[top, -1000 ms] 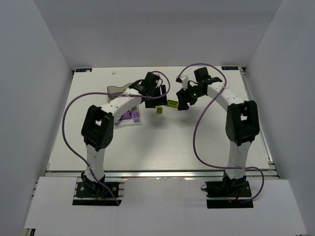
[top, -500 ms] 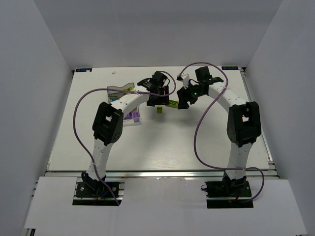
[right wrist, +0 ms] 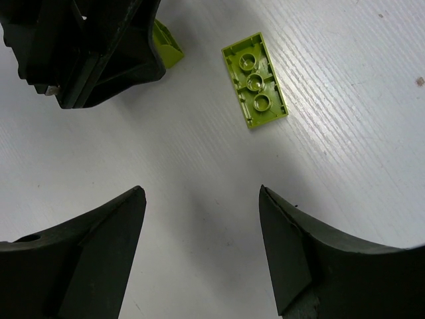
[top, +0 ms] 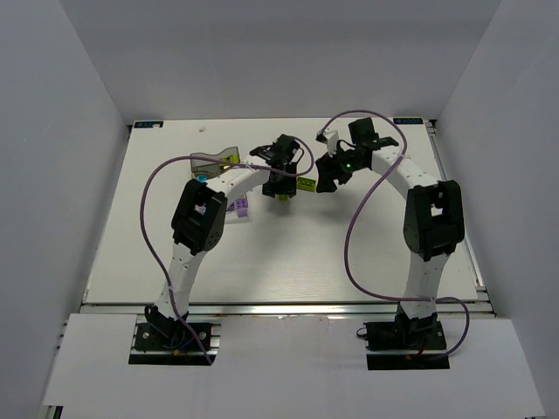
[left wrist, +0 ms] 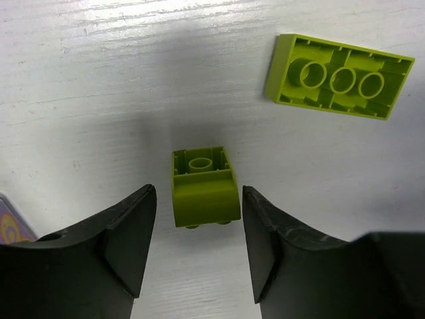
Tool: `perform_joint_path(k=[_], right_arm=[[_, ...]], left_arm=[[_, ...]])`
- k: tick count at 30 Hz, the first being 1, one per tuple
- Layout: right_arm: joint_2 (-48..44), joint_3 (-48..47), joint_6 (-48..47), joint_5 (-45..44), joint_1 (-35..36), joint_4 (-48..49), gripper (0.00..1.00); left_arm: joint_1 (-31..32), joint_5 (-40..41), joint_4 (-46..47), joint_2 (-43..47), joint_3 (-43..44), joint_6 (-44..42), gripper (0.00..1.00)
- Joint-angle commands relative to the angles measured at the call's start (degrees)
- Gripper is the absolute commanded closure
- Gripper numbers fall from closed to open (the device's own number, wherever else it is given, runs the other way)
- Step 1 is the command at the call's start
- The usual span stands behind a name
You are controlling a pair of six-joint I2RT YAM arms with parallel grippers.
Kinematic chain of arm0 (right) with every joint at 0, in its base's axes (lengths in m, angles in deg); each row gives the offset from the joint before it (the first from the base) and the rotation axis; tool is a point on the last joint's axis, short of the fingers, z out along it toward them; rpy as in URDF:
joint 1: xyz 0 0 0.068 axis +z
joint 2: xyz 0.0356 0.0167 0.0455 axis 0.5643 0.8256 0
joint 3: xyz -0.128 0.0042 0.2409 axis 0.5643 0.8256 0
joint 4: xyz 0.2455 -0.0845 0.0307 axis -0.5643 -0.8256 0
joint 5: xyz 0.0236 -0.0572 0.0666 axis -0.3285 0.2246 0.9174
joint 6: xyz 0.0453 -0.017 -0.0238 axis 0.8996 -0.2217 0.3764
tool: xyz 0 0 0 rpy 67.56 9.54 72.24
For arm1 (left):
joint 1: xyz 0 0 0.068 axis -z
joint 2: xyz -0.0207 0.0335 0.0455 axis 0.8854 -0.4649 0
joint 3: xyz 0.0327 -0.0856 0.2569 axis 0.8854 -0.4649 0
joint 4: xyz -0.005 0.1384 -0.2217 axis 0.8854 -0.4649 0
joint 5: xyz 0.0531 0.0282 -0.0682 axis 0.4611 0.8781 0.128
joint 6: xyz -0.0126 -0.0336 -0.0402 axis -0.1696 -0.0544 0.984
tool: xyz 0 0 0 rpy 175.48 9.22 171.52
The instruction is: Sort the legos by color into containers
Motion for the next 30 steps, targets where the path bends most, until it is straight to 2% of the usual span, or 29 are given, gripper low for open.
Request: perform_joint_path(k=[1, 5, 9, 13, 17, 22, 23, 27, 30], right_arm=[[-2.42, 0.63, 0.58, 1.34, -0.23, 0.8, 0.26], [-2.69, 1.07, 0.49, 1.34, -0.32, 0.72, 0.27], [-2.86, 1.42, 0.49, 1.43, -0.32, 0.8, 0.27], [-3.04, 1.51, 0.49, 1.61, -0.32, 0.8, 0.27], [-3.13, 1.33, 0.49, 1.87, -0.32, 0.72, 0.28], [-3.3, 1.6, 0.58, 2.4, -0.32, 0.98, 0.33], [-3.3, 1.68, 0.75, 2.49, -0.23, 1.24, 0.35], [-3.22, 1.95, 1.37, 3.1, -0.23, 1.33, 0.61], [-3.13, 1.86, 1.63, 3.54, -0.14, 1.59, 0.71]], left_arm=[[0.39, 1.13, -0.07, 0.26, 2.89, -0.7, 0.37], [0.39, 1.3, 0.11, -0.35, 3.77, -0.7, 0.41], [0.39, 1.3, -0.16, -0.79, 4.39, -0.79, 0.51], [0.39, 1.92, -0.07, 0.78, 3.87, -0.79, 0.68], [0.39, 3.23, -0.59, 3.59, 3.95, -0.96, 0.8], [-0.48, 4.55, -0.77, 8.6, 3.34, -0.52, 0.87], [-0.92, 4.47, -0.69, 9.57, 2.81, 0.0, 0.87], [-4.95, 3.76, -0.07, 15.01, 0.79, 1.06, 0.9], [-8.9, 3.76, -0.33, 16.61, 0.17, 0.97, 0.91]])
